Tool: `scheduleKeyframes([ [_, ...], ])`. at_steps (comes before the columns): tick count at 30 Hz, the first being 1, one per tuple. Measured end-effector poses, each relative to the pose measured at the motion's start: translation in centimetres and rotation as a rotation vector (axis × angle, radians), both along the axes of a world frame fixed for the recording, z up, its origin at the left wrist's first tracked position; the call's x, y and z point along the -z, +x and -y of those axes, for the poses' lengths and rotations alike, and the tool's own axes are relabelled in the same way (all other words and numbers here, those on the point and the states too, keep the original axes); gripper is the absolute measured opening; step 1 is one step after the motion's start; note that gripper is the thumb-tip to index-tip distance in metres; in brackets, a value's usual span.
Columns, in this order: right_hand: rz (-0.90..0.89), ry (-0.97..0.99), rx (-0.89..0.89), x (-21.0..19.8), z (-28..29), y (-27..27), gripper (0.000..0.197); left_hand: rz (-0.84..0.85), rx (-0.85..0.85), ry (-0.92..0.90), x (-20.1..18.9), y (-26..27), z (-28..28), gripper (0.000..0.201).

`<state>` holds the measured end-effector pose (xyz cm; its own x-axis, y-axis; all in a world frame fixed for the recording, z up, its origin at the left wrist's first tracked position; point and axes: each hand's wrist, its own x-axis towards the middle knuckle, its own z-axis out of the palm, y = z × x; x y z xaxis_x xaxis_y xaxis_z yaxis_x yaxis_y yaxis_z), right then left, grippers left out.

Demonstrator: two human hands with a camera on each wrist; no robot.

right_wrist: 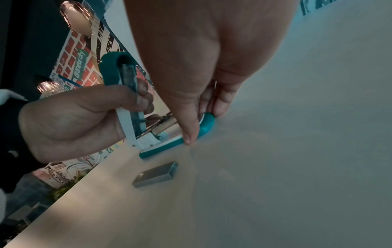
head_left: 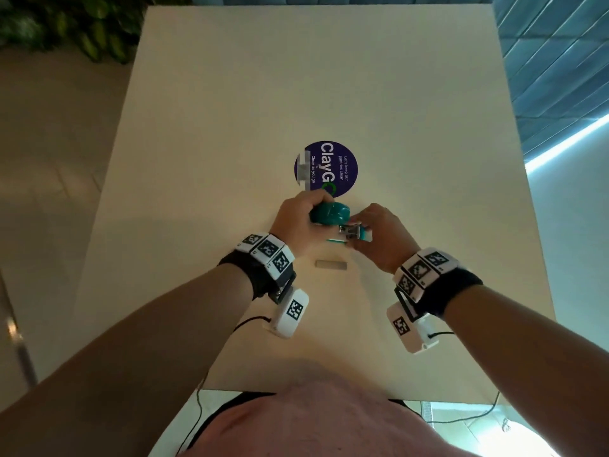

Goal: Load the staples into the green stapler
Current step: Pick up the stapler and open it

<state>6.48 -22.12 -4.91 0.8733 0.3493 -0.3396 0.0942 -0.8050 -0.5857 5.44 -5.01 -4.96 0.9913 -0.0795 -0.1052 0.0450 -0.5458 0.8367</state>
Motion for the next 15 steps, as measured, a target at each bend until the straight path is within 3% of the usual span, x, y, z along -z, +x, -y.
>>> scheduleKeyframes([
  [11,-0.018,0.001,0.013,0.3,-0.1,0.3,0.037,-0.089,-0.066,-0.151,-1.1,-0.6,-2.5,0.016],
  [15,-0.012,0.007,0.035,0.5,-0.2,0.2,0.036,-0.097,-0.267,-0.21,-1.1,-1.7,-4.7,0.016],
])
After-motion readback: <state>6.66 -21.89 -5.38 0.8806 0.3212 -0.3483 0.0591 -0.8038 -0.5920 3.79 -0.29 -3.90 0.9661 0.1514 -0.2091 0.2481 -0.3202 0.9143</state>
